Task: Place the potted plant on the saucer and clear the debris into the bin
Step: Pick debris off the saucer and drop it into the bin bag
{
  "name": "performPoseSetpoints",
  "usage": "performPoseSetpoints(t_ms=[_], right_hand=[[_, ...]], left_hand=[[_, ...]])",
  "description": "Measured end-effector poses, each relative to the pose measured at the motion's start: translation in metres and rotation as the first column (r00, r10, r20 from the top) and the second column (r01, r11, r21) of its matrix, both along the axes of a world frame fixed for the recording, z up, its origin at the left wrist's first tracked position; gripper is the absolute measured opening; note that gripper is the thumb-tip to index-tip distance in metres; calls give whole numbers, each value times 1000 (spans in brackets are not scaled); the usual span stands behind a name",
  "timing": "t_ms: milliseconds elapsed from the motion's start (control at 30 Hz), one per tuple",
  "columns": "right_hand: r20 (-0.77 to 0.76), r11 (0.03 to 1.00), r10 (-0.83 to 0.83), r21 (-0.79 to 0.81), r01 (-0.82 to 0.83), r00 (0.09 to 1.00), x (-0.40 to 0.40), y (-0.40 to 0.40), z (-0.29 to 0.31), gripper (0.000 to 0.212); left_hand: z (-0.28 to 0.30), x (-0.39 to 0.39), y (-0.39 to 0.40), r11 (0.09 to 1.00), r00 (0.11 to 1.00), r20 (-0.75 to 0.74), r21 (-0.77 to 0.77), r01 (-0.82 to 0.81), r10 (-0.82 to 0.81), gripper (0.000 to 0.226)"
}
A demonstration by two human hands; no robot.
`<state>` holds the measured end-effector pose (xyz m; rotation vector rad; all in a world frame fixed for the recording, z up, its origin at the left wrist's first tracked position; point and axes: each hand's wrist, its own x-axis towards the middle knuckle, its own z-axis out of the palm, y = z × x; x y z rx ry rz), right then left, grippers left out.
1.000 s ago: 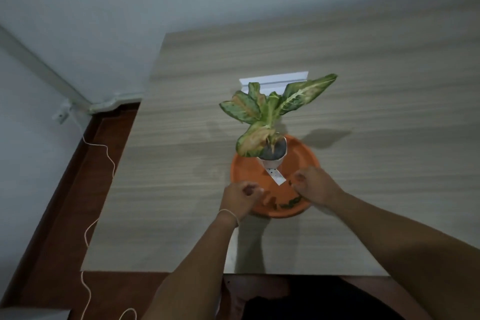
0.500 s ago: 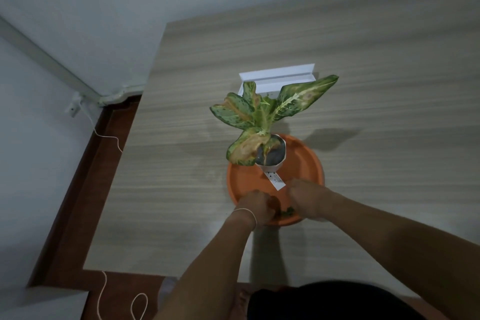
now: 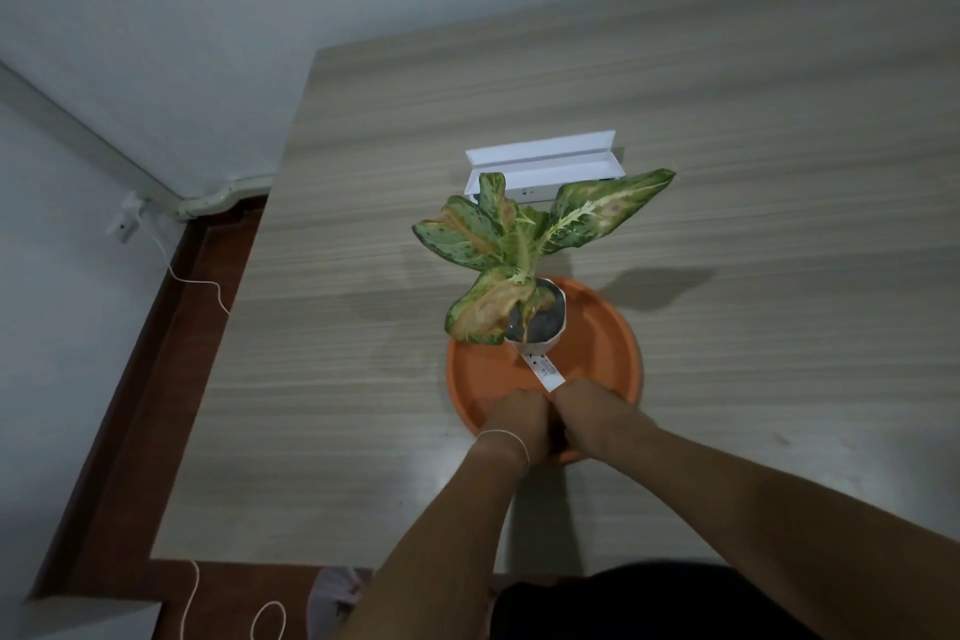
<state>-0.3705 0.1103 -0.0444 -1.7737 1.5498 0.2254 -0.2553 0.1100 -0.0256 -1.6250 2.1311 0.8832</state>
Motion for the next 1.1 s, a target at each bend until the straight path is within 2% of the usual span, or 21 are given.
performPoseSetpoints(t_ms=[100,167,267,333,467,567,700,933,1100], right_hand=[[-5,1000,-9,8,9,1000,2,3,-5,28],[-27,998,44,46,-43,999,2,3,-9,27],[-35,994,96,50,-94,995,-1,1,-10,21],[-49,996,90,32,-89,995,-4,-3,-6,17],[62,995,-68,-67,72,996,-12,-15,5,7],[130,989,-74,-121,90,989,-8,-23,12,4],[162,983,-75,-152,100,984,2,-27,19,2],[194,992,-33,-115,57,980,59,-13,32,3],[272,991,108,-104,-83,956,140,0,44,9]], left_hand=[[-6,0,2,1000,1000,10,-14,10,-9,24],[-9,0,2,1000,1000,7,-15,6,-6,25],[-11,3,1,999,998,-55,-13,-32,31,21],[-11,9,0,996,991,-106,16,-84,85,18],[-6,28,-6,963,932,-240,59,-264,270,20],[1,44,-9,919,878,-287,19,-394,383,12],[11,74,-7,880,850,-294,-56,-472,437,7],[17,156,27,770,717,-432,-77,-634,547,9],[16,238,79,585,546,-477,-79,-807,688,11]])
